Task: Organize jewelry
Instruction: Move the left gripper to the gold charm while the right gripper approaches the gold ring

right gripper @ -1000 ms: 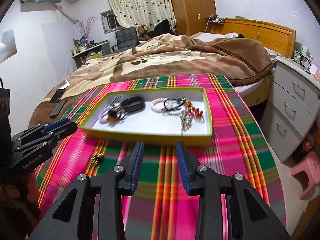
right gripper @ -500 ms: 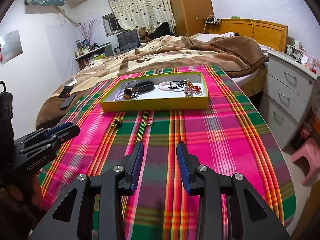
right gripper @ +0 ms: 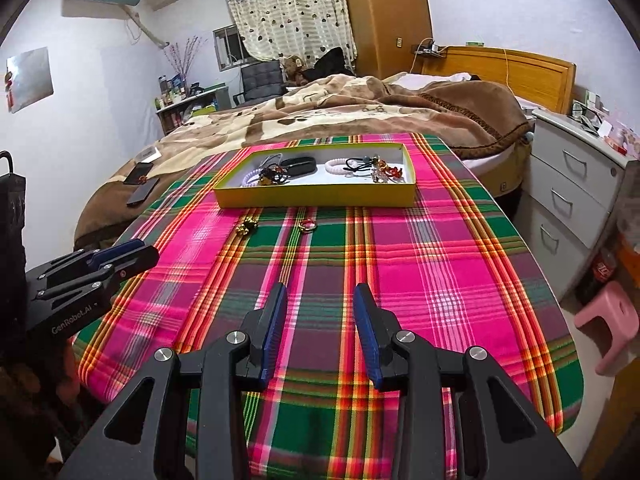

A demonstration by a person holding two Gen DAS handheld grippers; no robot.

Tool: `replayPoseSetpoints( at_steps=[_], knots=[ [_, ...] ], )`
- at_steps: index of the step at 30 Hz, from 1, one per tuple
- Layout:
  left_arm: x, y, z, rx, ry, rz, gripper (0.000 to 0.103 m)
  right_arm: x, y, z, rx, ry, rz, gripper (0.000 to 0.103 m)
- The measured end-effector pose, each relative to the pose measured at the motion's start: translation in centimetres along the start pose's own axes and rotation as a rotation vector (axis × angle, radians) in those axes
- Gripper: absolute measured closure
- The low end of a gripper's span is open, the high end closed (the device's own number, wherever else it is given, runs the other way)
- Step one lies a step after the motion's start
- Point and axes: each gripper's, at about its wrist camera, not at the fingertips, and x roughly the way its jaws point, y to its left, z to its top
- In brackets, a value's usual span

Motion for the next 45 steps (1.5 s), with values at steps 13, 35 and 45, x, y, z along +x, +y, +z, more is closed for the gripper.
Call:
replayPoseSetpoints(
  at_steps=[13,35,45],
  knots=[
    [1.8,0.7,0.6,-0.011,0.024,0.003,0.077,1.5,0.5,0.6,-0.019,0.018,0.008,0.068],
    [9.8,2.1,4.1,0.006,0.143,-0.053,0.077,9.6,0.4,4.7,-0.084,0.126,0.029,0.067],
    [11.0,3.7,4.2,-0.032,0.172,-0.048,0.077,14.4,0.5,5.8,-0.117,0.23,0.07,0.067]
  ],
)
